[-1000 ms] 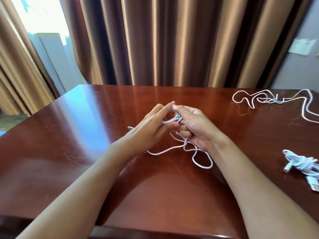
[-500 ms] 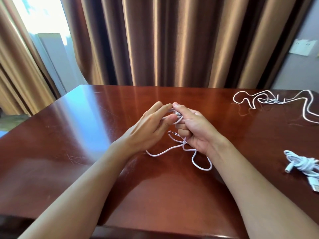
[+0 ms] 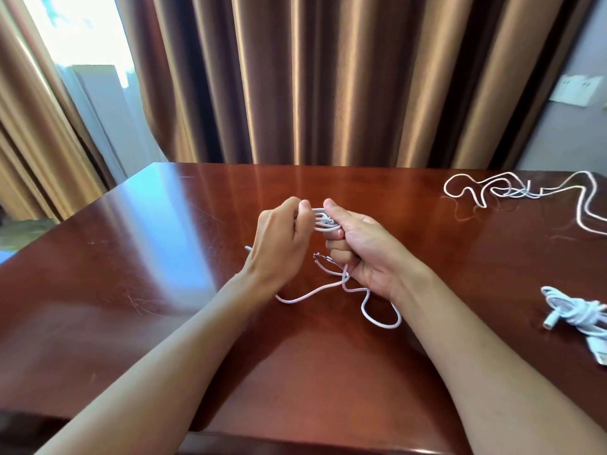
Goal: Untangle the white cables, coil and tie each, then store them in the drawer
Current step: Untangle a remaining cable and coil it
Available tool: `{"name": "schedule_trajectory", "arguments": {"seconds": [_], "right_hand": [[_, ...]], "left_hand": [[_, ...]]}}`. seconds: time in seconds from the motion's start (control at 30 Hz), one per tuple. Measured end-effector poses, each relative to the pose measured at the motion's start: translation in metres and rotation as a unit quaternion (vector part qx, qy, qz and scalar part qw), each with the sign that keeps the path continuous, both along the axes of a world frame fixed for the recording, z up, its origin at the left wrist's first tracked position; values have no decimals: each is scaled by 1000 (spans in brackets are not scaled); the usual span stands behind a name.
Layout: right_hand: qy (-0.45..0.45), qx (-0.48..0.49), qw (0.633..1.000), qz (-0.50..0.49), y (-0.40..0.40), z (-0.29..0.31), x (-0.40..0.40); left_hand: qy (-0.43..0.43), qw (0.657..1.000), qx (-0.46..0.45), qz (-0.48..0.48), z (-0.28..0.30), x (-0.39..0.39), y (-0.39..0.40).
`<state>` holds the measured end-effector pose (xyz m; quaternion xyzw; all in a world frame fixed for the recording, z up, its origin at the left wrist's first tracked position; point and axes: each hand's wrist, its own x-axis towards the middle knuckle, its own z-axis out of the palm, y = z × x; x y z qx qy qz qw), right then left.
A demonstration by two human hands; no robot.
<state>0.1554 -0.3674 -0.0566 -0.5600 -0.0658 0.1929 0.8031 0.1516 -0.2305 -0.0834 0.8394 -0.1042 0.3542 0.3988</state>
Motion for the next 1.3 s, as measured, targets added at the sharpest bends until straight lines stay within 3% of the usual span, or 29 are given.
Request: {"name": "schedule_trajectory", "arguments": {"seconds": [0.1, 0.2, 0.37, 0.4, 0.47, 0.53, 0.73, 0.9, 1.0, 1.1, 1.17, 1.23, 1.3], "right_hand": [[-38, -24, 999, -26, 0, -2, 1], [-120, -79, 987, -68, 1, -5, 0], [-149, -145, 973, -101, 5, -1, -3], [-180, -199, 958, -104, 6, -1, -3], [-298, -342, 884, -111, 9, -8, -5], [-374, -421, 820, -102, 15, -14, -12], [-409, -491, 758, -134, 20, -16, -23], [-486, -558, 671, -48, 18, -8, -39], [-579, -533, 612, -80, 14, -7, -36], [-644, -473, 581, -153, 4, -4, -19], [-635, -430, 622, -156, -6, -2, -8], [-585, -361, 713, -138, -16, 1, -1], [-538, -289, 780, -137, -24, 5, 4]], "left_hand": [[72, 992, -96, -26, 1, 3, -2], [162, 943, -262, -125, 5, -1, -10], [145, 916, -359, -105, 14, 0, -9], [143, 906, -387, -99, 16, 2, -6], [128, 898, -415, -76, 16, 4, -2], [113, 897, -423, -57, 14, 7, 1], [70, 933, -354, 7, 9, 10, 11], [34, 968, -235, 84, 2, 13, 16], [36, 987, -121, 96, 8, 7, 13], [51, 995, -75, 51, 9, 7, 17], [69, 995, -66, 14, 9, 8, 19], [84, 995, -51, -34, 10, 6, 21], [94, 991, -31, -89, 10, 2, 19]]}}
